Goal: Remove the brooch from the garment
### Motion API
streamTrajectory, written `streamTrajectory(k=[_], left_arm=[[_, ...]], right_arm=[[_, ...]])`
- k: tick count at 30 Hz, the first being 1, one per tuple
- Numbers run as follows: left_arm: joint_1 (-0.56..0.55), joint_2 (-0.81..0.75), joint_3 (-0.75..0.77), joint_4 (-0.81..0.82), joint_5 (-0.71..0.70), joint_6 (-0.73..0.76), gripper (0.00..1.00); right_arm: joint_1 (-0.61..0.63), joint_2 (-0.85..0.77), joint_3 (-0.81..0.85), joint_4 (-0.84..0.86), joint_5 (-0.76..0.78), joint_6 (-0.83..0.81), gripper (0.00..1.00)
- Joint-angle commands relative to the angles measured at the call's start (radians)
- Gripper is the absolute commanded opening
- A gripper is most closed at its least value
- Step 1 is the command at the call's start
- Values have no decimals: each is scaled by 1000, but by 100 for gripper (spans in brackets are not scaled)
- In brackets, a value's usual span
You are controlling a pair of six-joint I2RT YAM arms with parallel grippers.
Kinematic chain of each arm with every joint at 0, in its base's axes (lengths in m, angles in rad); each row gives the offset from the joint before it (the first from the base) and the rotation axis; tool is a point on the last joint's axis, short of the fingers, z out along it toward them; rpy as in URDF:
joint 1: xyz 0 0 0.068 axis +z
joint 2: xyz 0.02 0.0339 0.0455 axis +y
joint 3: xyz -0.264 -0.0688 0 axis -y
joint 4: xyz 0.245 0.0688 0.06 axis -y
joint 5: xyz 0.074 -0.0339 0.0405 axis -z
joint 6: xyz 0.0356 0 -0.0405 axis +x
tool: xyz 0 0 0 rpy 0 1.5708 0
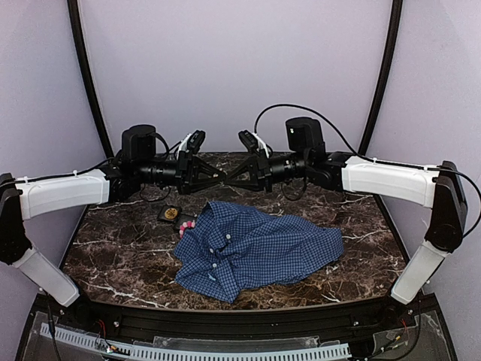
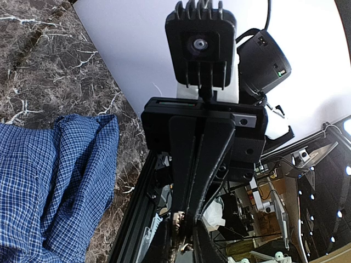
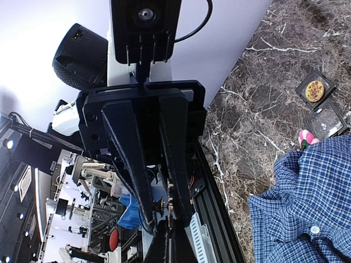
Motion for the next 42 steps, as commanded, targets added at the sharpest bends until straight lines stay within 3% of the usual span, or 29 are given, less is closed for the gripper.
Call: streamTrajectory(k=[1,6,11,20,24,27,30,34,42], left_arm=[[0,-20,3,61,-10,-34,1],[27,-37,-25,103,-36,-74,1],[43,-51,-37,88,-43,-69,1],[67,-104,-38,-120,-116,97,1],[88,-151,5,-591,-362,343,1],[89,-160,37,-798,-618,468,1],[89,-139,59,-946,-754,564,1],[89,-51,106,-1069,-937,652,1],[61,95,192,-1108,-1062,728,1]], right_arm=[[-2,4,2,14,17,-9,3],[-5,-30,-20,-2,37,-27,30],[-12,-71,-49,-16,54,-44,40],[-16,-131,-53,-70,155,-87,43],[-16,-178,-33,-190,314,-151,44],[-16,-216,-34,-242,414,-184,45],[-16,-240,-29,-282,480,-207,45],[-16,-255,-27,-319,535,-223,45],[-16,-265,-32,-337,571,-222,45]])
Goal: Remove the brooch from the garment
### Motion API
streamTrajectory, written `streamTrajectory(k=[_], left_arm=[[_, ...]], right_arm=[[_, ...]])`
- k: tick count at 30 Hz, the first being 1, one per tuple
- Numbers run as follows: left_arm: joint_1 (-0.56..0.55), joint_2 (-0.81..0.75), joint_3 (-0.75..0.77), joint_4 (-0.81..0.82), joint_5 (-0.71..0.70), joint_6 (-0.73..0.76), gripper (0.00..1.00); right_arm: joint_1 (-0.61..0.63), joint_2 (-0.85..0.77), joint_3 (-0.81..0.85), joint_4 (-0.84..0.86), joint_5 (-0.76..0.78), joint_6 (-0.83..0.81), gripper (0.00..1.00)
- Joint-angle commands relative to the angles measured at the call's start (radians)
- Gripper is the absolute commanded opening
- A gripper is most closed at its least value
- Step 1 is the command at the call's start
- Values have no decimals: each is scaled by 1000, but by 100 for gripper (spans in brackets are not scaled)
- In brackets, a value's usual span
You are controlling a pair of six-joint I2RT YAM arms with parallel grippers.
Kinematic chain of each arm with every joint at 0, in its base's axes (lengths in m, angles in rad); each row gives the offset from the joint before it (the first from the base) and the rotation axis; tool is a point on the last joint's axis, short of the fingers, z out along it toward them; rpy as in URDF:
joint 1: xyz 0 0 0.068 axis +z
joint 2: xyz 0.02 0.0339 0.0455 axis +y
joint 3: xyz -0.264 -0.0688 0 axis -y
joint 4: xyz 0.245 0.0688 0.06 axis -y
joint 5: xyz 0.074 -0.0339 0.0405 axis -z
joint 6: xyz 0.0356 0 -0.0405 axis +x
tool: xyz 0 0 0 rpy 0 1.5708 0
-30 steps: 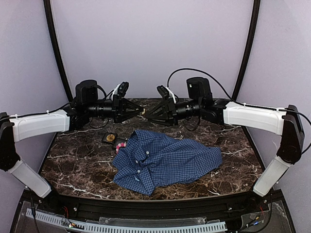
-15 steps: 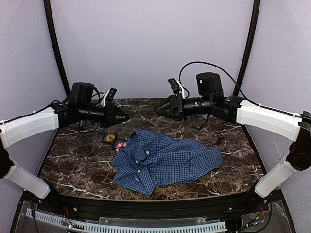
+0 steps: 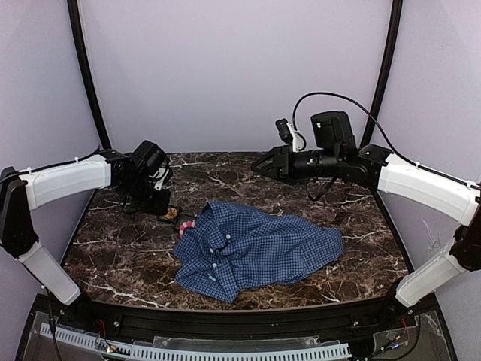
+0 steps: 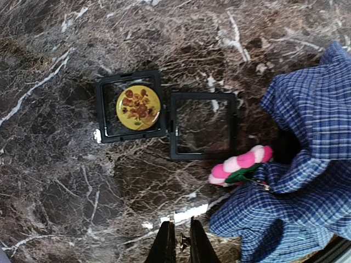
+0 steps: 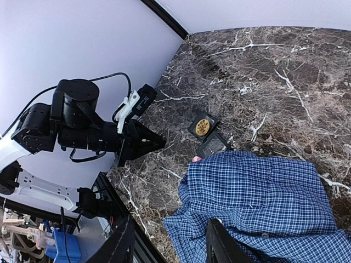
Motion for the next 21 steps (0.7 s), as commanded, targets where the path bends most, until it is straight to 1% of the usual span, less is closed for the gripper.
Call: streamTrajectory(k=[1,5,9,10,12,14,16,18,21], left_arm=[[-32,60,54,-60,-120,92,1],[-59,136,102,-43,-164,122,1],[-78,193,139,-18,-167,141,1],[-88,216,145,-19,-171,145,1],[-103,248,162,-26,-186,156,1],[-108,266,168,-19,-190,147,1],[-108,268,165,-6,-177,134,1],[-108,267,159,-1,-161,119,1],[-107,259,137,2,-145,103,1]], right_arm=[[-3,-19,15,-11,44,-14,44],[-3,-13,17,-15,47,-10,45],[-2,-4,10,-26,57,-13,47],[-1,0,8,-29,58,-15,49],[9,12,11,-41,67,-39,56],[49,38,29,-72,93,-100,64],[89,80,56,-108,134,-164,70],[127,133,92,-136,168,-214,73],[171,214,144,-150,226,-260,76]])
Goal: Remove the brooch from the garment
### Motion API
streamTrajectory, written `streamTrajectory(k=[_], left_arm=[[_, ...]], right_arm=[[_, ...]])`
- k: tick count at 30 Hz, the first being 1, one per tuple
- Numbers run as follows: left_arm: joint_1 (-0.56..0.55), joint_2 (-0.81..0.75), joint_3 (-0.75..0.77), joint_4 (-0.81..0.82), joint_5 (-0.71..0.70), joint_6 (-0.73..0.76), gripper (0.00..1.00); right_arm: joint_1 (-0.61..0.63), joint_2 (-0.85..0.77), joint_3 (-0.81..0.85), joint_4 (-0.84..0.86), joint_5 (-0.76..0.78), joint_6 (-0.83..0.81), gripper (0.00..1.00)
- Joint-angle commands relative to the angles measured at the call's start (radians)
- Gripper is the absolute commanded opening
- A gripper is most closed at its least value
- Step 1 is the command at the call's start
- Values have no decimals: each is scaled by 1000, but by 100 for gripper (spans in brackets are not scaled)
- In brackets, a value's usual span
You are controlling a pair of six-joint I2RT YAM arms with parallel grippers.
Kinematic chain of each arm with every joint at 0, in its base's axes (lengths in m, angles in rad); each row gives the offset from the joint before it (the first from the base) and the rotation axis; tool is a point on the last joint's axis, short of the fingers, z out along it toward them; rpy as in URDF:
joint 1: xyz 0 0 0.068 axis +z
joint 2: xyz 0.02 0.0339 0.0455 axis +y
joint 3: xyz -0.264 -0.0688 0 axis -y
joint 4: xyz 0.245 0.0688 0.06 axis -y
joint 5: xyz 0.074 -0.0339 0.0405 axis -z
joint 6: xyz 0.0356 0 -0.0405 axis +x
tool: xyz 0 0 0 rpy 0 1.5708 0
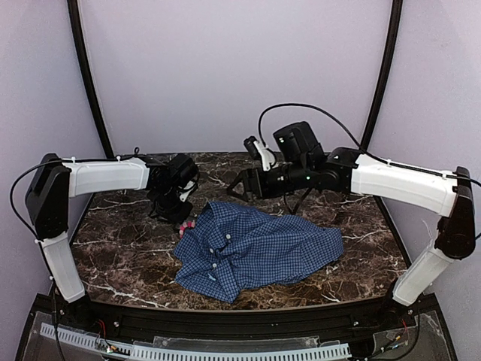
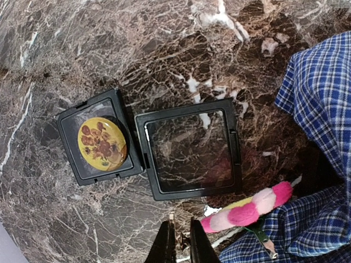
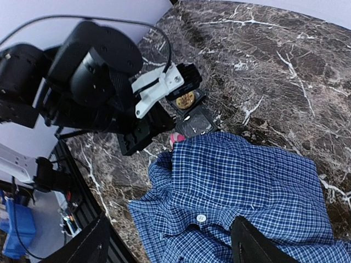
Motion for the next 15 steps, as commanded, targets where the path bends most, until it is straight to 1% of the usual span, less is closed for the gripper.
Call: streamTrajectory(k=[1,6,9,11,12,13,14,15], left_arm=[[-1,-26,-16,22,18,-27,1],[-1,-57,-49,30,5,-44,1],[-1,-61,-53,30,-3,-46,1],[0,-60,-52,30,-5,-47,1],[0,-60,-51,30,-5,-47,1],[0,-58,-50,30,-7,-46,1],[1,-58,-49,31,-8,-46,1],[1,-57,-47,34,-9,-45,1]], right_arm=[[61,109,72,-43,106,-114,77],[95,230,112,-6,196,-139,82],[95,302,115,25,207,-139,82],[95,333,121,25,244,-130,79],[95,344,128,11,270,-124,74],[94,348,134,-10,302,-112,65],[93,348,133,-26,331,-100,52],[88,341,122,-39,361,-83,36]])
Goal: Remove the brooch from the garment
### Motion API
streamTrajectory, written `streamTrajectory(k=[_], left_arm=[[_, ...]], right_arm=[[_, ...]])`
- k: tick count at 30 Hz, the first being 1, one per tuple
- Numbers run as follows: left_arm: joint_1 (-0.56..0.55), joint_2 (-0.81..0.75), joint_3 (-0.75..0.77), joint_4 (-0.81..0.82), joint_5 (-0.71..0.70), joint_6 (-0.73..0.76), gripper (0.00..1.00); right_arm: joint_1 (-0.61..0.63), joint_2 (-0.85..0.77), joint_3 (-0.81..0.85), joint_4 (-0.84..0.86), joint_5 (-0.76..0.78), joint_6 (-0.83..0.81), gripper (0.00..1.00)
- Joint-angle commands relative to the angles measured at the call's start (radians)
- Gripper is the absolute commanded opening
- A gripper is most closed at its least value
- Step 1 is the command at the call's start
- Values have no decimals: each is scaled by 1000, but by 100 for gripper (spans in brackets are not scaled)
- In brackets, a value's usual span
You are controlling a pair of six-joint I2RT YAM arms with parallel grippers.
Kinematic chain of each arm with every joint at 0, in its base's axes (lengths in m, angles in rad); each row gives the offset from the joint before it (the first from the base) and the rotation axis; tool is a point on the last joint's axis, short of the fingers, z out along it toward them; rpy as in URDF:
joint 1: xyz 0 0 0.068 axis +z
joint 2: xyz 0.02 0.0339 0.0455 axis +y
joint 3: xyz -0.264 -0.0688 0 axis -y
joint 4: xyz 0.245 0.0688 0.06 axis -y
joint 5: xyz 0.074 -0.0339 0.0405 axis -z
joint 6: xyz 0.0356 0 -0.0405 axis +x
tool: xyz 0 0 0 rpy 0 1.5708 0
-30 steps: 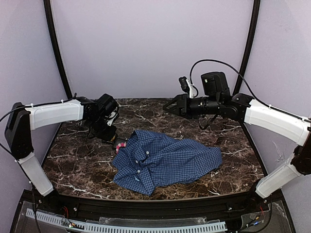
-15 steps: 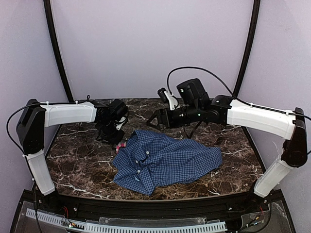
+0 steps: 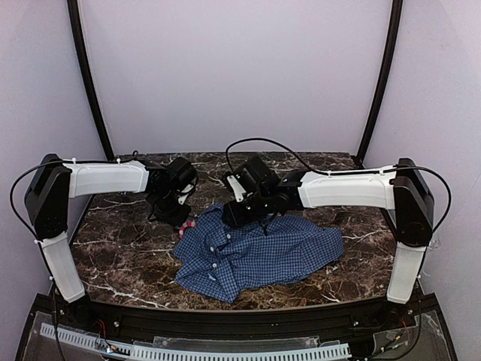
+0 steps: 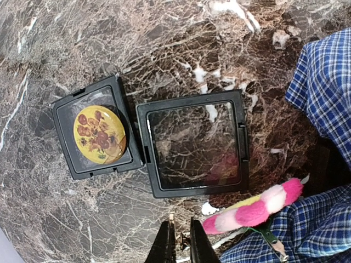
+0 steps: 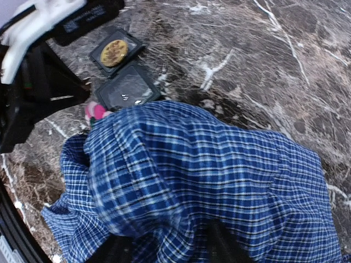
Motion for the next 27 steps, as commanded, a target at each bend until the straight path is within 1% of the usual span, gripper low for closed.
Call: streamTrajectory(k=[1,2,3,8,13,21,27], left_arm=[[1,-45,-5,13,-11,-10,1],[1,-36,2,13,-11,-9,1],[1,-31,6,12,-11,-8,1],[2,5,33,10,-36,5,1],[2,31,62,15,-55,17,1],[3,116,125,17,-86,36,1],[2,154,136,18,-106,47,1]], right_arm=[[-9,-18,9,-42,155,54,20],[-21,-37,-17,-43,165,72,8],[-36,-59,-43,-47,171,91,0],[-115,-194,-166,-96,232,140,0],[-169,-312,-260,-130,238,157,0],[-174,-347,-275,-126,192,203,0],[-175,-352,-269,-114,180,216,0]])
